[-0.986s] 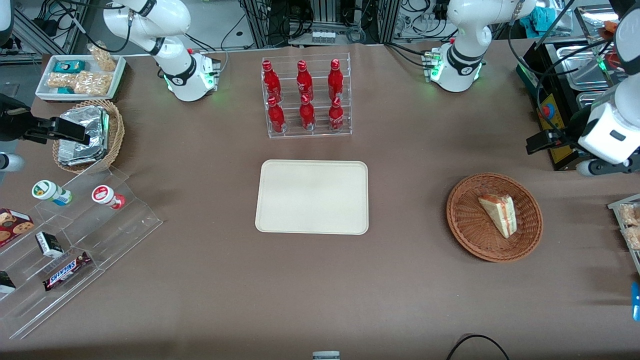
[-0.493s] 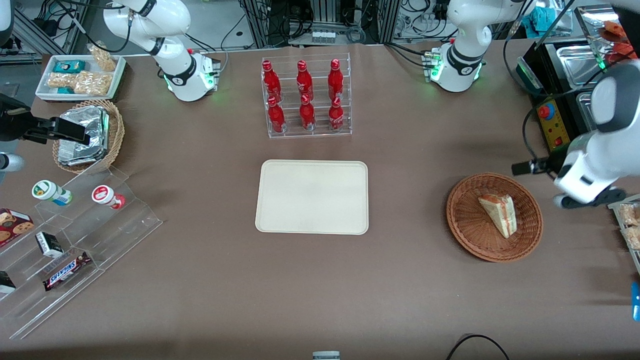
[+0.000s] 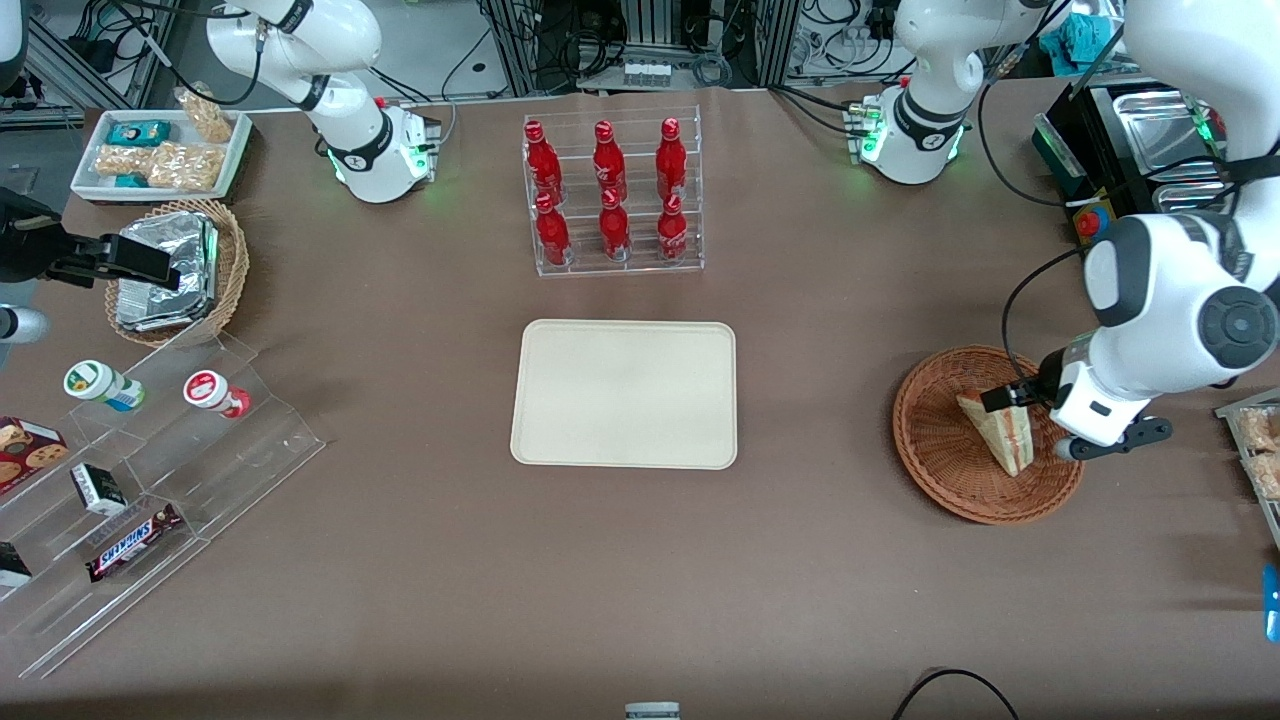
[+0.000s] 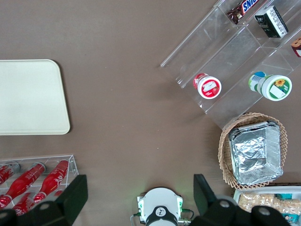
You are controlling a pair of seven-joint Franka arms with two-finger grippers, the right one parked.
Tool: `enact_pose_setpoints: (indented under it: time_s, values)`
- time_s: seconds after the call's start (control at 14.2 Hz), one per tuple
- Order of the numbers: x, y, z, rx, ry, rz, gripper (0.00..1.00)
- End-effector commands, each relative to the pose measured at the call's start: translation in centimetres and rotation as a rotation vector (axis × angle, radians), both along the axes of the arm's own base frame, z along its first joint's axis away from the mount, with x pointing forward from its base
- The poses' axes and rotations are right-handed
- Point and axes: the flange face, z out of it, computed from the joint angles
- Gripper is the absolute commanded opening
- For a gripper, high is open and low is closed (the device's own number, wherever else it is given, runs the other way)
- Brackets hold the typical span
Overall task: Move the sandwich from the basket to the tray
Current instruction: 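Move the left gripper down over the sandwich in the wicker basket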
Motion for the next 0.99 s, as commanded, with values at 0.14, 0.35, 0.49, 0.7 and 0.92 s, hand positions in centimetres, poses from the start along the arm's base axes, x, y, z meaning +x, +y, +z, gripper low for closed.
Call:
enact_pose_setpoints:
  time_s: [0.14, 0.35, 0.49, 0.7, 0.92]
  values:
    - [-1.5, 1.9, -3.8, 0.014, -0.044, 0.045, 1.00]
    - [-1.2, 3.1, -5.7, 0.014, -0.057, 0.069, 1.00]
    - [-0.9, 3.1, -7.3, 0.010, -0.067, 0.073, 1.00]
    - [-0.7, 3.0, -9.2, 0.006, -0.073, 0.097, 0.97]
    - [-0.8, 2.9, -9.8, 0.007, -0.065, 0.113, 0.63]
